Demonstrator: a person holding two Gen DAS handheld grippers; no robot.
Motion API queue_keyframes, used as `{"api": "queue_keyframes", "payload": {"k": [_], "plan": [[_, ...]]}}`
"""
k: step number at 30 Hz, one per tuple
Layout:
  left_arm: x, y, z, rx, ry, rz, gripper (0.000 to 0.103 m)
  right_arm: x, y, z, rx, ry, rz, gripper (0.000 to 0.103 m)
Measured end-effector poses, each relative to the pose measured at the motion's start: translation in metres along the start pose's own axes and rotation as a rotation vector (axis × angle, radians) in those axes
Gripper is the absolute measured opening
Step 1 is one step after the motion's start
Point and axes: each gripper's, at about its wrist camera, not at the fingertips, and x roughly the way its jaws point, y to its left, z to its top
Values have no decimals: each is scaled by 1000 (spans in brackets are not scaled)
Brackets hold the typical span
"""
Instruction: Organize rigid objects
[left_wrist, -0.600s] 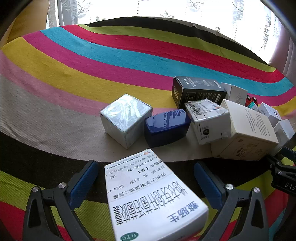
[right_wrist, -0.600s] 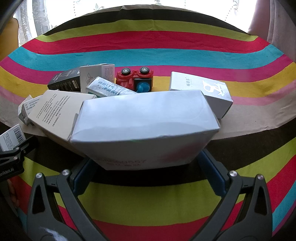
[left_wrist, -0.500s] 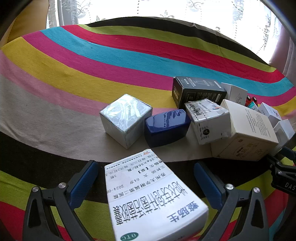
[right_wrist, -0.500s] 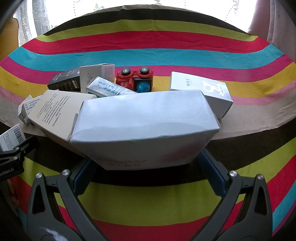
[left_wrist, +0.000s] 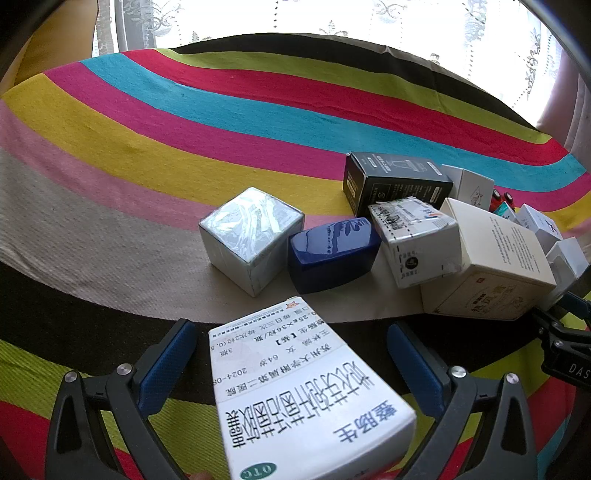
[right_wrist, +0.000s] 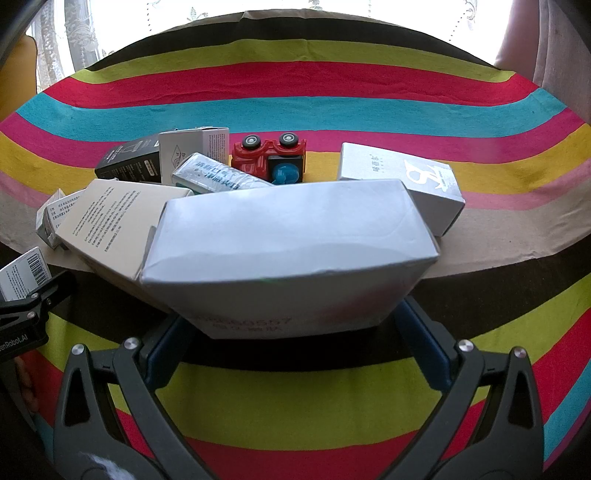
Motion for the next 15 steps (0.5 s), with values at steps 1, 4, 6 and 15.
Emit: {"api": "queue_keyframes", "payload": {"k": [1,4,6,15], "plan": [[0,0,0,0,0,0,103,0,0,0,0,0,0,103],[0,0,0,3,0,-2,103,0,0,0,0,0,0,103],[0,0,0,3,0,-2,103,0,0,0,0,0,0,103],[2,-4,1,5,0,-5,103,0,0,0,0,0,0,103]]}}
